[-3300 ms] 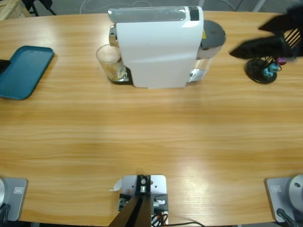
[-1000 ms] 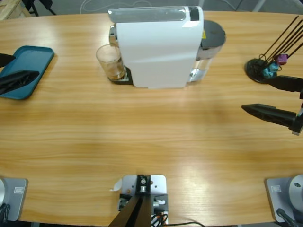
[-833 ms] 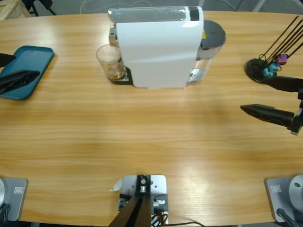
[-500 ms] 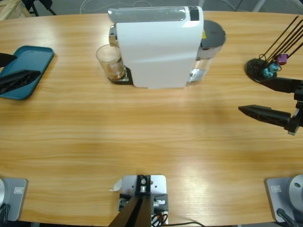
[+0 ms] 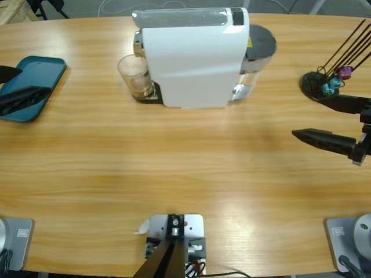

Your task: Pour coffee

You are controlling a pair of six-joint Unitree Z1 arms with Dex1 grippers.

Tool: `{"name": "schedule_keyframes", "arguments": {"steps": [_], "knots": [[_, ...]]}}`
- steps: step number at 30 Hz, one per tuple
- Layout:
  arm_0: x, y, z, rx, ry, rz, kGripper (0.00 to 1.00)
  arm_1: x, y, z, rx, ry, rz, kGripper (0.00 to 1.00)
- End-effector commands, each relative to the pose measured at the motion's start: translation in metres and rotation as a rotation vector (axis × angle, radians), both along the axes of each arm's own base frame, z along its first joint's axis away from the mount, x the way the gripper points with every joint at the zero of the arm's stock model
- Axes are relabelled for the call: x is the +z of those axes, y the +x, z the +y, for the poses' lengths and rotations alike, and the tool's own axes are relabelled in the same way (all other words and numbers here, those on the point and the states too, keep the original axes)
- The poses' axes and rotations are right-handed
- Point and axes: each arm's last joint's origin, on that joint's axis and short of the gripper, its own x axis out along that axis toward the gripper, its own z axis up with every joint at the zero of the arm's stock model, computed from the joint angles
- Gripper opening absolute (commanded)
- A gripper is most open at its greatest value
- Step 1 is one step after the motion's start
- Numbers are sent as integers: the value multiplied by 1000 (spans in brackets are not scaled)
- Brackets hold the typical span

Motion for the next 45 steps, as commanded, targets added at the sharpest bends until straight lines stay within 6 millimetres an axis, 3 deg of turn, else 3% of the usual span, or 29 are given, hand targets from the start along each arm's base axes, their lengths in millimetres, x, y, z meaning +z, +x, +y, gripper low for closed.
{"name": "schedule_keyframes", "arguments": {"steps": [1,34,45], "knots": [[-14,1,-2,-6,31,47,931,-7,0,3,36,-13,28,867],[-16,6,-6,-15,44,63,931,-7,0,3,35,-18,32,867],[-22,46,-34,-37,25,53,931,-7,1,4,35,-24,40,867]]}}
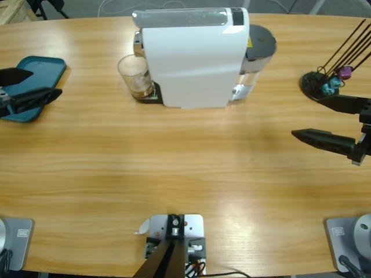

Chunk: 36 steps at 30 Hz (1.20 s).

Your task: Pour coffee

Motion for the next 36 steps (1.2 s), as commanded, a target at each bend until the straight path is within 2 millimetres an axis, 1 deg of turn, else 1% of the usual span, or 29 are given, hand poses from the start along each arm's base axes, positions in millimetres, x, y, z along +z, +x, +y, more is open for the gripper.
{"name": "schedule_keyframes", "arguments": {"steps": [1,3,6,8,10,15,24,31,36], "knots": [[-17,33,-26,-46,0,26,935,-7,0,3,35,-19,34,867],[-31,45,-39,-115,-12,71,947,-6,0,3,35,-18,33,867],[-43,56,-63,-264,-28,53,954,-6,0,3,35,-17,32,867],[-49,57,-71,-345,-41,57,954,-7,0,3,35,-19,34,867],[-57,57,-72,-372,-34,72,954,-7,0,3,35,-20,35,868],[-67,65,-77,-364,-4,77,959,-7,1,4,37,-20,37,872],[-66,80,-79,-264,34,25,959,-7,1,4,38,-21,40,872],[-67,95,-91,-276,21,28,959,-7,2,5,42,-19,44,872],[-75,107,-99,-275,26,42,959,-7,2,5,44,-19,45,872]]}}
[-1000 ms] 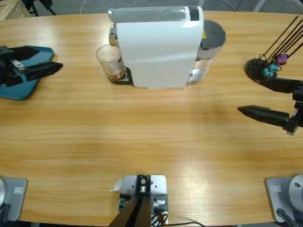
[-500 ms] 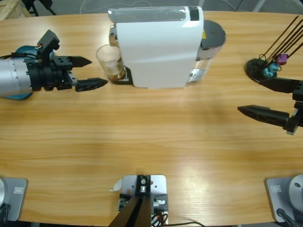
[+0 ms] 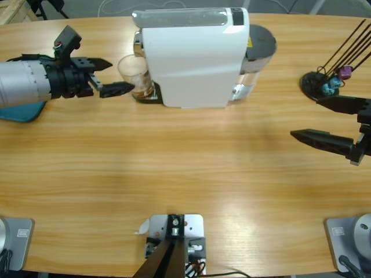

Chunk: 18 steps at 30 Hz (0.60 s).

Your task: Pour coffee

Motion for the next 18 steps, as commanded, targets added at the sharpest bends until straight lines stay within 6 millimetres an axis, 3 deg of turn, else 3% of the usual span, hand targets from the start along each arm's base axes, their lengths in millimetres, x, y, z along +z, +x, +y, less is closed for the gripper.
{"name": "schedule_keyframes", "arguments": {"steps": [1,18], "knots": [[-21,21,-15,-2,29,41,959,-6,2,5,37,-20,39,872],[-36,49,-32,-34,9,67,952,-7,3,6,39,-24,46,872]]}}
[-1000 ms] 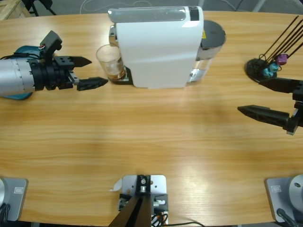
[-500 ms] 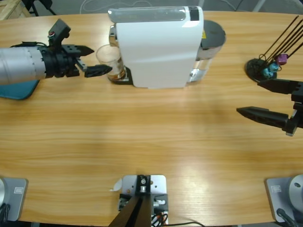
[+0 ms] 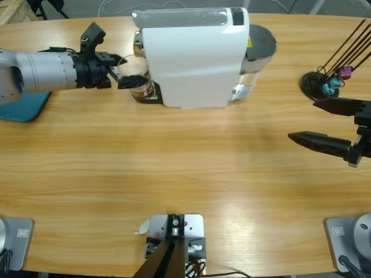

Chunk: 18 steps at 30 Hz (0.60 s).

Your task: Pour coffee

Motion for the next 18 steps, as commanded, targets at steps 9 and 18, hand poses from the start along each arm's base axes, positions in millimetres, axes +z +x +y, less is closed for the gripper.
{"name": "schedule_keyframes", "arguments": {"steps": [9,18], "knots": [[-23,16,-7,-27,13,49,364,-6,2,5,30,-24,35,872],[-23,14,-5,-39,4,46,241,-6,3,5,30,-24,35,870]]}}
